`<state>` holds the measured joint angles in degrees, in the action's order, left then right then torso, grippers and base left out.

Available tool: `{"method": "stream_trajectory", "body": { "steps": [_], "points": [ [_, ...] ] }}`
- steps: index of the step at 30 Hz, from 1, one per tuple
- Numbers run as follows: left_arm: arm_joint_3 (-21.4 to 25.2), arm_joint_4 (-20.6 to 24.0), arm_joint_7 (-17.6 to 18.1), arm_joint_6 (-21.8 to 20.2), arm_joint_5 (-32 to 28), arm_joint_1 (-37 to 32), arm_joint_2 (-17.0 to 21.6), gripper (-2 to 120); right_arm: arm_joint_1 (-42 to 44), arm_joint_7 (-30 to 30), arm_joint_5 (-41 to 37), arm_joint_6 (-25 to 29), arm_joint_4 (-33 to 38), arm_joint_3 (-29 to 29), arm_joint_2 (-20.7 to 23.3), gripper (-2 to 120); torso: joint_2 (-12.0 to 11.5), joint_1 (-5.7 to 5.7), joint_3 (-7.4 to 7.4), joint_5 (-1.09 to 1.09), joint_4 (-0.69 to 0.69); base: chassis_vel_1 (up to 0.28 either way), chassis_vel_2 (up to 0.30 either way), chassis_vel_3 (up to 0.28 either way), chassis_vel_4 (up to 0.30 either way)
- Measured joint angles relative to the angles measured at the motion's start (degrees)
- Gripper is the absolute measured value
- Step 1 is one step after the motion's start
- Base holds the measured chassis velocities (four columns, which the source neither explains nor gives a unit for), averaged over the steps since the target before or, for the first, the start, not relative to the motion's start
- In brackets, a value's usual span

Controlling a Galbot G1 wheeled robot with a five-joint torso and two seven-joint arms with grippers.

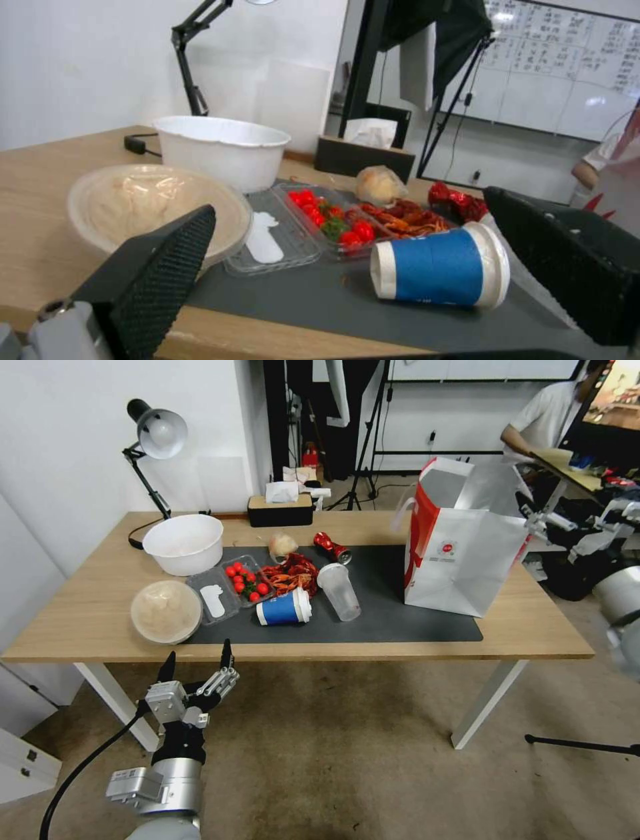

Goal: Pick up the food delivery bag from the floor and place it on the table.

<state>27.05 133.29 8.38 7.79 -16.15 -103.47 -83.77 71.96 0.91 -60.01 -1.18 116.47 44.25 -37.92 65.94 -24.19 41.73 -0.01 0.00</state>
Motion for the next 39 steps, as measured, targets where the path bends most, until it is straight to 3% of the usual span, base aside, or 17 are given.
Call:
{"method": "stream_trajectory", "body": {
  "steps": [4,8,15,16,18,24,30,39],
  "points": [
    [0.4,-0.5,-0.5,0.3,0.3,0.2,0.0,100,2.6,1.0,3.5,2.6,1.5,0.0,-1.4,100,0.0,0.0,0.0,0.0,0.0,0.0,0.0,0.0,0.0],
    [1.1,-1.6,-2.2,1.3,1.0,0.4,0.1,100,7.4,2.3,9.7,8.5,3.6,-0.3,-4.4,100,0.0,0.0,0.0,0.0,0.0,0.0,0.0,0.0,0.0],
    [1.6,-6.0,-4.6,6.1,1.4,1.1,0.4,100,16.8,3.3,17.9,17.1,5.1,-2.5,-12.0,100,0.0,0.0,0.0,0.0,0.0,0.0,0.0,0.0,0.0],
    [1.6,-6.0,-4.6,6.1,1.4,1.1,0.4,100,16.8,3.3,17.9,17.1,5.1,-2.5,-12.0,100,0.0,0.0,0.0,0.0,0.0,0.0,0.0,0.0,0.0],
    [1.6,-7.6,-5.0,7.7,2.4,0.8,0.4,100,21.8,3.2,22.2,18.3,5.8,-3.6,-16.5,100,0.0,0.0,0.0,0.0,-0.01,0.0,0.0,0.0,0.0],
    [1.6,-9.2,-5.8,8.9,3.2,0.3,0.6,100,26.6,3.2,26.0,19.1,5.6,-6.3,-21.3,100,0.0,0.0,-0.01,-0.01,-0.01,0.0,0.0,0.0,0.0],
    [1.5,-11.0,-6.3,5.6,3.2,-0.2,0.7,100,28.7,2.1,30.3,20.2,4.7,-11.1,-26.2,100,0.0,0.01,0.0,0.0,0.0,0.0,0.0,0.0,0.0],
    [2.9,-14.7,-6.7,7.0,3.2,0.1,1.7,100,27.8,-0.1,33.6,20.7,1.7,-14.0,-28.8,100,0.0,0.0,0.0,0.0,0.0,0.0,0.0,0.0,0.0]
  ]
}}
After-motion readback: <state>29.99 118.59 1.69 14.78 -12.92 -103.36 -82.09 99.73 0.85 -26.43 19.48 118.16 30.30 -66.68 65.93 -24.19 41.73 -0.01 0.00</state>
